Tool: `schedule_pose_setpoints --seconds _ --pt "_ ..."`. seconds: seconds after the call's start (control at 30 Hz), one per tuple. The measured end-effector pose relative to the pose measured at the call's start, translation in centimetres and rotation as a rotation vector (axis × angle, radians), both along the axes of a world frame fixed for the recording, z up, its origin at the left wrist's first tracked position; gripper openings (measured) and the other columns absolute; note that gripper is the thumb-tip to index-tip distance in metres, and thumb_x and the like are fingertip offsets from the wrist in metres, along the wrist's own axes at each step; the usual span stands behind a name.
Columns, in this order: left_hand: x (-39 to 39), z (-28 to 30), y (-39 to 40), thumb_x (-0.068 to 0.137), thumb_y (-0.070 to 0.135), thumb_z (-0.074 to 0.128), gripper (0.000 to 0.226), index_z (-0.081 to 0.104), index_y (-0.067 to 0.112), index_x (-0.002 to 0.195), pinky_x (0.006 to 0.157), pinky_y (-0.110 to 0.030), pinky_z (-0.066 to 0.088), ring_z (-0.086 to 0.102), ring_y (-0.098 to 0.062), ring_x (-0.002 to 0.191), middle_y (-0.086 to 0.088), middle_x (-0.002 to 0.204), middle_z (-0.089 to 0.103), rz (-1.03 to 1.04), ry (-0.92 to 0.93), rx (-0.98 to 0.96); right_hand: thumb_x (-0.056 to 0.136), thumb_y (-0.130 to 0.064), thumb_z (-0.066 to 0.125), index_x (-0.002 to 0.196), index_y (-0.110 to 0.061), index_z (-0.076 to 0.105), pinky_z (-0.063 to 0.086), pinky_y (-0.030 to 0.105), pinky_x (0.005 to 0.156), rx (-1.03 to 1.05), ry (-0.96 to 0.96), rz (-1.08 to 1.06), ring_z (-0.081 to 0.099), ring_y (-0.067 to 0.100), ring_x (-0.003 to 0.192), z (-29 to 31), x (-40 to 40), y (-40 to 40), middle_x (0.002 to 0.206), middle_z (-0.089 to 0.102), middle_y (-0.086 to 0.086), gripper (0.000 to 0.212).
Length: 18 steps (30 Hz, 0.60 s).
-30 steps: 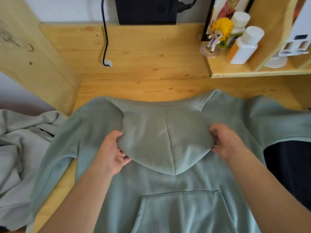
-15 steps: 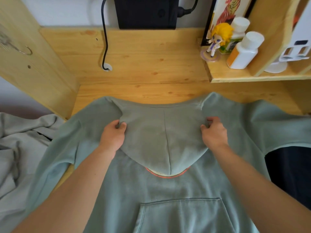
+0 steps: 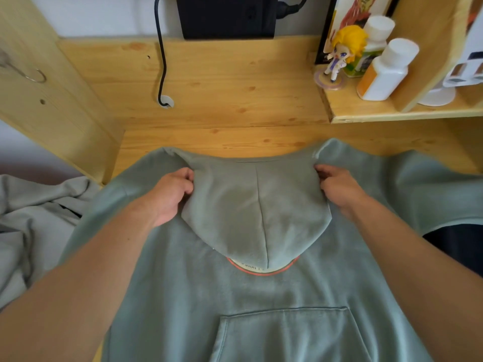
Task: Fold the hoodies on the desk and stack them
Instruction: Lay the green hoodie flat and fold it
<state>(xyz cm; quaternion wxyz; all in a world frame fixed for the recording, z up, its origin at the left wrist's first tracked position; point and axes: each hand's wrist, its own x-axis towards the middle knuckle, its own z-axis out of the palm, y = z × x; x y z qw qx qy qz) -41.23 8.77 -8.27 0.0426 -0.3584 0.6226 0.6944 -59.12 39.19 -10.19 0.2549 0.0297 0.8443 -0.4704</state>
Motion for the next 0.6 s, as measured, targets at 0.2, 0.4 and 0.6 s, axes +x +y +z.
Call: schedule_pose_setpoints --seconds 0.2,0.4,0.6 --pt "-1.2 -1.1 0.1 0.100 0.005 0.042 0.036 0.061 0.023 0.125 0.109 -0.042 0.044 0.057 -0.021 0.116 0.000 0.123 0.063 -0.292 -0.195 -0.344 0.081 0.017 0.046 0.097 -0.024 0.070 0.051 0.024 0.076 0.086 0.063 0.189 0.066 0.012 0.085 0.5 0.4 0.7 0.090 0.072 -0.003 0.050" --pt "-1.1 -0.6 -0.5 0.099 0.015 0.057 0.027 0.073 0.027 0.118 0.105 -0.037 0.048 0.064 -0.012 0.113 0.011 0.116 0.073 -0.437 -0.200 -0.404 0.085 0.007 0.047 0.103 -0.020 0.074 0.055 0.040 0.095 0.067 -0.021 0.166 0.068 0.019 0.100 0.6 -0.2 0.5 0.101 0.075 0.000 0.042" --pt "-0.4 -1.1 -1.0 0.098 0.012 0.056 0.024 0.074 0.020 0.084 0.078 -0.035 0.052 0.065 -0.018 0.088 0.003 0.086 0.074 -0.263 -0.206 -0.581 0.097 -0.013 0.052 0.074 -0.018 0.059 0.046 0.036 0.077 0.469 0.246 0.350 0.062 0.036 0.098 0.3 -1.3 0.9 0.096 0.062 0.010 0.024"
